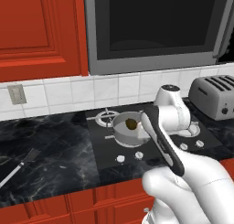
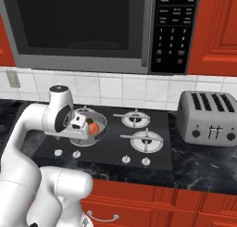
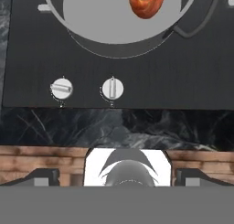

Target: Put the squash and avocado in the pot. Retrieve the spatula and lightly stir the vegetables in the pot.

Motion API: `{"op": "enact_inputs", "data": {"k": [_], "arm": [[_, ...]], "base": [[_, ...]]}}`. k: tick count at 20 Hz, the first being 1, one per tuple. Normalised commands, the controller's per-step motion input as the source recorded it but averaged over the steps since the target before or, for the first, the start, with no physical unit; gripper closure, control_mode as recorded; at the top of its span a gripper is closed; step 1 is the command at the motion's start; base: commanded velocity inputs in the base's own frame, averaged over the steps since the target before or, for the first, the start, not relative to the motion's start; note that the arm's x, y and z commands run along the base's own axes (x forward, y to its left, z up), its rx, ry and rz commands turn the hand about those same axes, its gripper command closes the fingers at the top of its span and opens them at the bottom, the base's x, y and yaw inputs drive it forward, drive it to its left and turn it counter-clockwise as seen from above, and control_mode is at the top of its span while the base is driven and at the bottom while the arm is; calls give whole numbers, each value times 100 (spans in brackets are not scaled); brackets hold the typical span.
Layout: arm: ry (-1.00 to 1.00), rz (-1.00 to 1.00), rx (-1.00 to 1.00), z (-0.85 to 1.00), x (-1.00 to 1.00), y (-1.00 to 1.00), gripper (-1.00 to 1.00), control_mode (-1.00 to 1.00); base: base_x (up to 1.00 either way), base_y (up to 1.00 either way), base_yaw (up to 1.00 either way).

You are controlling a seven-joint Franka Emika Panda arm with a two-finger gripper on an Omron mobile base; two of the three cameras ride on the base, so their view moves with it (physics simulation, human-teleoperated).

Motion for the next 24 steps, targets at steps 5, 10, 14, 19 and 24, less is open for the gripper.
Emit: {"op": "enact_inputs", "data": {"k": [5, 10, 14, 19, 24], "arm": [[-5, 2, 0, 0, -23, 0, -100, -100], [0, 0, 0, 0, 0, 0, -100, -100], [-1, 0, 0, 0, -6, 0, -100, 100], [0, 0, 0, 0, 0, 0, -100, 100], [0, 0, 0, 0, 0, 0, -100, 100]], "base": [[0, 0, 0], [0, 0, 0], [-19, 12, 0], [-30, 64, 2], [-5, 97, 5]]}}
